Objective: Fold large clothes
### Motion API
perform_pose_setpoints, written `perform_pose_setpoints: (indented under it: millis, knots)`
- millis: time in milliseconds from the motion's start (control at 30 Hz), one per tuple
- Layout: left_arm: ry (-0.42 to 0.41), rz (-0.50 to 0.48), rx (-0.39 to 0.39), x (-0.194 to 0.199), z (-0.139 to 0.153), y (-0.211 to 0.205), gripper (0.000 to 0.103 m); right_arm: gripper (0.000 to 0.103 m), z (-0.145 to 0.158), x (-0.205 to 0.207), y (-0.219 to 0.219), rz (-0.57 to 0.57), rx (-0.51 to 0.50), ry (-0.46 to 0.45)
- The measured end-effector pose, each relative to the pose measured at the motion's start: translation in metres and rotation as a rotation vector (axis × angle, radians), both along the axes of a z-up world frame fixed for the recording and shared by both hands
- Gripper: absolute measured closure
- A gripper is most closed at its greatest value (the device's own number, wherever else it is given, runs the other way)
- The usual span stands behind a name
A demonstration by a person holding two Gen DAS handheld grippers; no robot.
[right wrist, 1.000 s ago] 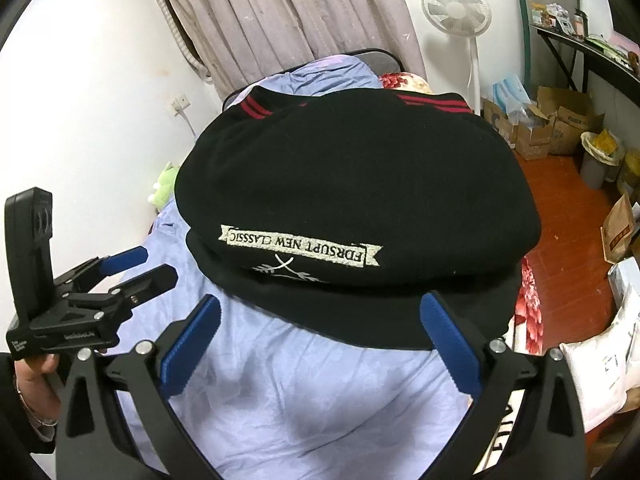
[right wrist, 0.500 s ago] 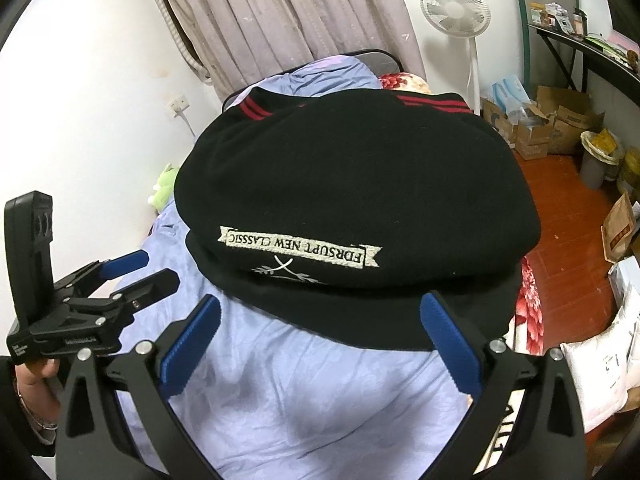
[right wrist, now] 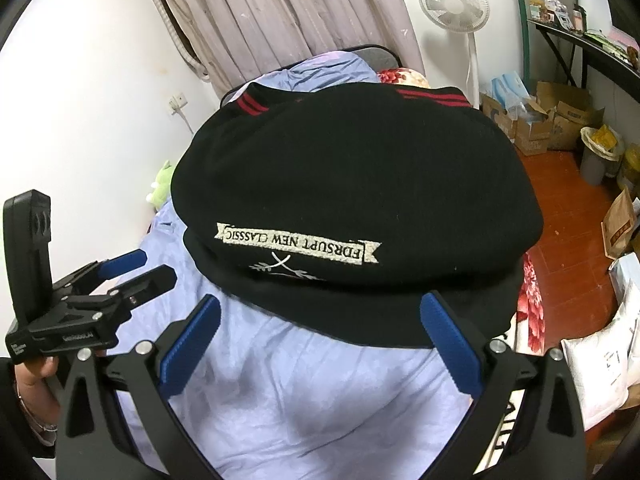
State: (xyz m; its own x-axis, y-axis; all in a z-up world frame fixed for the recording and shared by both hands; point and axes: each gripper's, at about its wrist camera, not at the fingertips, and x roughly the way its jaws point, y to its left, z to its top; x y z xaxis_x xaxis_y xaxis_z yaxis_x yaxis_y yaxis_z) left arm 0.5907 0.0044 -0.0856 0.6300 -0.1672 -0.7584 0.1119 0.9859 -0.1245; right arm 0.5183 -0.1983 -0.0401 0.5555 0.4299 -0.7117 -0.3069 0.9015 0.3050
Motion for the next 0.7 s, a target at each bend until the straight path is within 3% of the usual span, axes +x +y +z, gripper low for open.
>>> perform_pose_setpoints:
  millis: [233, 367, 700]
  knots:
    - [-0.002, -0.003, -0.005, 0.000, 0.000, 0.000, 0.007, 0.005, 0.000, -0.001, 0.001, -0.005, 0.006, -0.004]
    - [0.038, -0.045, -0.028, 0.001, -0.004, -0.006, 0.007, 0.005, -0.001, -0.002, -0.001, -0.020, 0.012, 0.003]
    - [0.015, 0.007, 0.019, 0.003, 0.006, -0.007, 0.007, 0.005, 0.002, -0.004, -0.008, -0.035, 0.022, -0.002]
